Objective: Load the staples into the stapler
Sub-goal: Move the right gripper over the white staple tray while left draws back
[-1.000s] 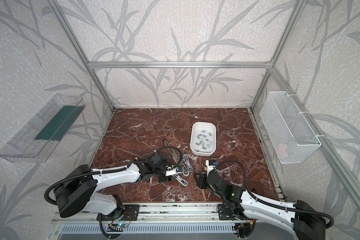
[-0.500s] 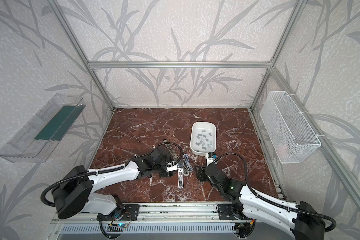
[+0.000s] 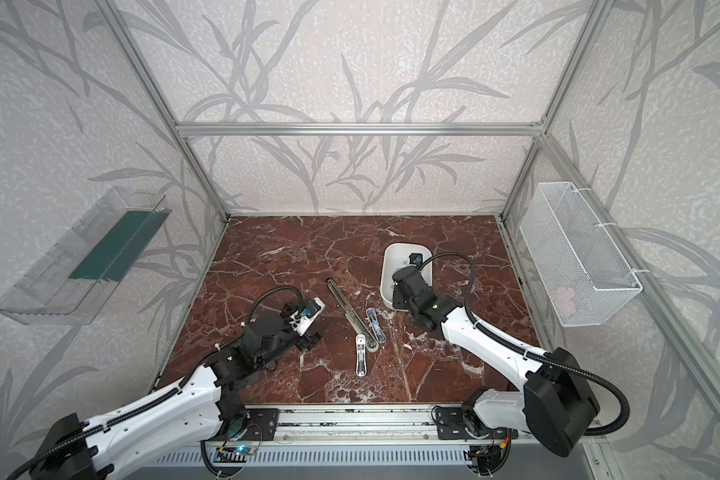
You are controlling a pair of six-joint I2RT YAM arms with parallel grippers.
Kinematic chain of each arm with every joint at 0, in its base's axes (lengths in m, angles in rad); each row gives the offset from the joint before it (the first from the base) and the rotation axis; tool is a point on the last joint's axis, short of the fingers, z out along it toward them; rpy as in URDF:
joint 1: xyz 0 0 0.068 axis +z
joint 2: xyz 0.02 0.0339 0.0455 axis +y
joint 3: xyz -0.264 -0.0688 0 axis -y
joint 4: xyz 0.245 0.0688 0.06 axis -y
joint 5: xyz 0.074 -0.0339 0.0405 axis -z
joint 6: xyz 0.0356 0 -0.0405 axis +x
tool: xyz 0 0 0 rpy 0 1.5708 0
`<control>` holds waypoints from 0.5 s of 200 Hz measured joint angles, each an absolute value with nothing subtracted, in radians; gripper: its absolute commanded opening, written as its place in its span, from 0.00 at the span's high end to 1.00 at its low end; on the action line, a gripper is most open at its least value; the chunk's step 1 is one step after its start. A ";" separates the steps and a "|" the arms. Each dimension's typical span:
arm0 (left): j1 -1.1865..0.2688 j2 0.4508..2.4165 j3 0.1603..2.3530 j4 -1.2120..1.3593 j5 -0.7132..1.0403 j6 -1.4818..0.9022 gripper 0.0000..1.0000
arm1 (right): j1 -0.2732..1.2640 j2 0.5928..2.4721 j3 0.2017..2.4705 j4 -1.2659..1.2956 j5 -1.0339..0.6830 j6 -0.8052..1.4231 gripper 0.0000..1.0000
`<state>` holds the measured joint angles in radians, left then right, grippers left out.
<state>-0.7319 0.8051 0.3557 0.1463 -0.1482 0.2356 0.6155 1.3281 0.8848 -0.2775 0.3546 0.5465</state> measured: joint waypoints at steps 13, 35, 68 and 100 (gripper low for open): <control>-0.672 0.808 0.353 0.145 -0.189 0.160 0.04 | 0.579 1.396 0.955 -0.309 0.350 0.521 0.47; -0.598 0.812 0.353 0.139 -0.257 0.036 0.01 | 0.533 1.536 1.082 -0.358 0.339 0.488 0.47; -0.550 0.798 0.294 0.196 -0.313 -0.112 0.01 | 0.485 1.724 1.206 -0.373 0.294 0.474 0.50; -0.482 0.801 0.219 0.208 -0.309 -0.228 0.01 | 0.427 1.874 1.302 -0.381 0.233 0.487 0.52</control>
